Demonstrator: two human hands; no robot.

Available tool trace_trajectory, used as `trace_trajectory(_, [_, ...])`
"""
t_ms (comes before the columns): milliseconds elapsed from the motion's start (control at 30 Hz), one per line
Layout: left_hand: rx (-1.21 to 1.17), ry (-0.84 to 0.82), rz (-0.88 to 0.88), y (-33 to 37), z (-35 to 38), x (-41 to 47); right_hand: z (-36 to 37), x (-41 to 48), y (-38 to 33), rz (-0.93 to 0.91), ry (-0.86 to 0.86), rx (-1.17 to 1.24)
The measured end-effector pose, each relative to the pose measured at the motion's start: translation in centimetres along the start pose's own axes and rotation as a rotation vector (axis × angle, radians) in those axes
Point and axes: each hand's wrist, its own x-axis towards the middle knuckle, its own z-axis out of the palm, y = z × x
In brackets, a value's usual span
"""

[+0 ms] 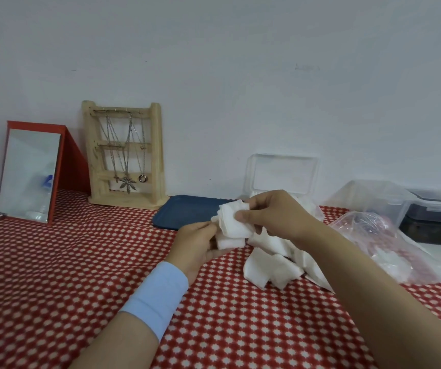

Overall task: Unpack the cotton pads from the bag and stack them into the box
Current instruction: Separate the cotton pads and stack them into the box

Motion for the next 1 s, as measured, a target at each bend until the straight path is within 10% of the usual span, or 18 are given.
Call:
trace_trajectory(800, [0.032, -0.141, -0.021, 0.3, 0.3, -0.2, -0.2, 0.3, 0.7, 0.132, -0.081, -0.010])
trace_trajectory(1000, [0.059, 0.038, 0.005, 0.2, -0.3, 0.2, -0.9, 0.1, 0.9, -0.152, -0.211, -0.651])
